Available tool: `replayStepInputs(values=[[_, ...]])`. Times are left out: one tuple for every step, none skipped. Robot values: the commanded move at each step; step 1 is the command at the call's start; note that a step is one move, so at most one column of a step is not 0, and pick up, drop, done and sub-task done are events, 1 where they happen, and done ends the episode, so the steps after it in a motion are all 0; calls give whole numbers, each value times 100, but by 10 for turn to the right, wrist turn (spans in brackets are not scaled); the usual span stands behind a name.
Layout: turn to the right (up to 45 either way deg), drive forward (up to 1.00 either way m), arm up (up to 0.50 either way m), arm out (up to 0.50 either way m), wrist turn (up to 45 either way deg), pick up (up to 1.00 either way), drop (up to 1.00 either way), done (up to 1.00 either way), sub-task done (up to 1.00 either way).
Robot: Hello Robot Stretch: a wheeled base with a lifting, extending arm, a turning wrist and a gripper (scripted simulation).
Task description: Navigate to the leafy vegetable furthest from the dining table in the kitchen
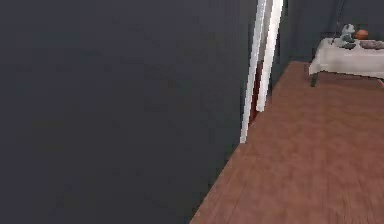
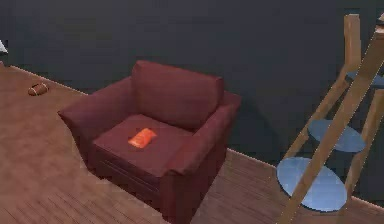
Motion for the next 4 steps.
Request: replayStepInputs(values=[[270,0,0,0,0,0,0,0,0],[0,100,0,0,0,0,0,0,0],[0,100,0,0,0,0,0,0,0],[30,0,0,0,0,0,0,0,0]])
